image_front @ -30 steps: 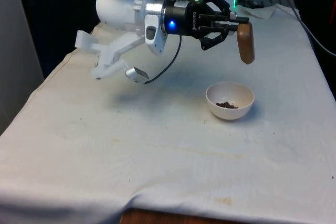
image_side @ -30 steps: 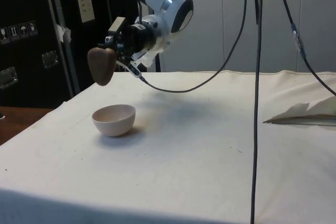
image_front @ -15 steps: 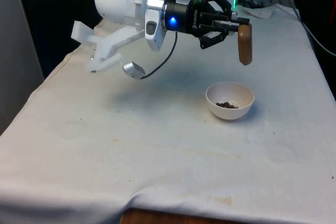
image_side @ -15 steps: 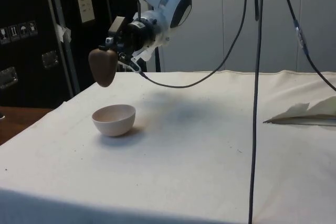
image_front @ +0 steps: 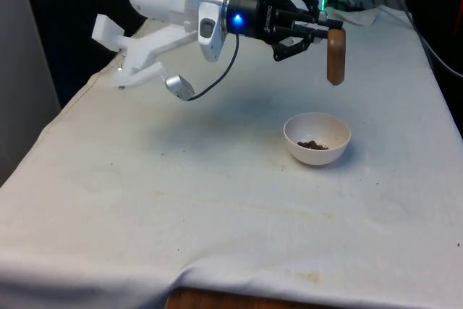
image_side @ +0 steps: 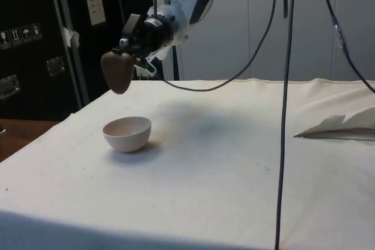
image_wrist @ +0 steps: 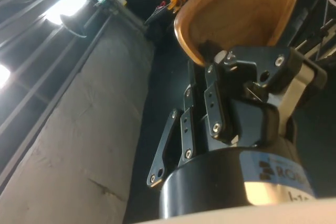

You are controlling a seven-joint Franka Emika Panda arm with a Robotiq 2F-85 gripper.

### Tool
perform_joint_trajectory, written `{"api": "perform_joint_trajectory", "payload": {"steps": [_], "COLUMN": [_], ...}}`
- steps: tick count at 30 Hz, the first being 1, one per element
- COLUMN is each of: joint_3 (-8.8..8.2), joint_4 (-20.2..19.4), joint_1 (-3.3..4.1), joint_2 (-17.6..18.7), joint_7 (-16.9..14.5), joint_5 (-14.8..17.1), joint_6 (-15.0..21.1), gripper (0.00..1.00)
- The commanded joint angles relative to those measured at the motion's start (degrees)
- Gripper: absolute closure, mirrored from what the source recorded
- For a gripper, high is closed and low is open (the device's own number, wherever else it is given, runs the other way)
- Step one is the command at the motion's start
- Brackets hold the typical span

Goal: Pour the coffee beans from the cup into the bowl.

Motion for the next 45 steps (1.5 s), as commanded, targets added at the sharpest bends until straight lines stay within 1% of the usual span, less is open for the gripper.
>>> {"api": "perform_joint_trajectory", "payload": {"steps": [1,4,5,6,13,14,15,22,23,24,30,32,33,34,42,43,44,45], "joint_3": [-0.34,-0.46,-0.11,-0.46,-0.52,-0.23,-0.52,-0.46,-0.23,-0.46,-0.46,-0.46,-0.17,-0.46,-0.52,-0.17,-0.52,-0.52], "joint_4": [-0.23,-0.23,0.0,-0.23,-0.11,0.06,-0.11,0.06,0.11,0.06,0.23,0.29,0.4,0.29,0.69,0.8,0.74,0.8], "joint_1": [0.46,0.57,0.11,0.57,0.69,0.17,0.69,0.92,0.46,1.03,1.55,1.66,1.2,1.72,2.23,1.72,2.29,2.41], "joint_2": [-0.57,-1.03,-0.63,-1.15,-2.01,-1.6,-2.06,-2.52,-2.29,-2.52,-2.69,-2.69,-2.41,-2.69,-2.69,-2.41,-2.69,-2.75], "joint_7": [0.29,0.29,0.0,0.29,0.23,-0.06,0.29,0.4,-0.06,0.4,0.4,0.4,-0.06,0.4,0.46,-0.06,0.46,0.46], "joint_5": [-0.52,-1.43,-1.15,-1.72,-3.84,-3.32,-4.07,-6.19,-5.67,-6.42,-8.37,-8.77,-8.37,-9.05,-11.63,-10.94,-11.97,-12.61], "joint_6": [0.97,1.32,0.46,1.43,2.35,1.32,2.46,3.95,3.09,4.18,5.61,6.02,5.27,6.25,7.96,6.99,8.14,8.59], "gripper": [0.97,0.97,0.97,0.97,0.97,0.97,0.97,0.97,0.97,0.97,0.97,0.97,0.97,0.97,0.97,0.97,0.97,0.97]}}
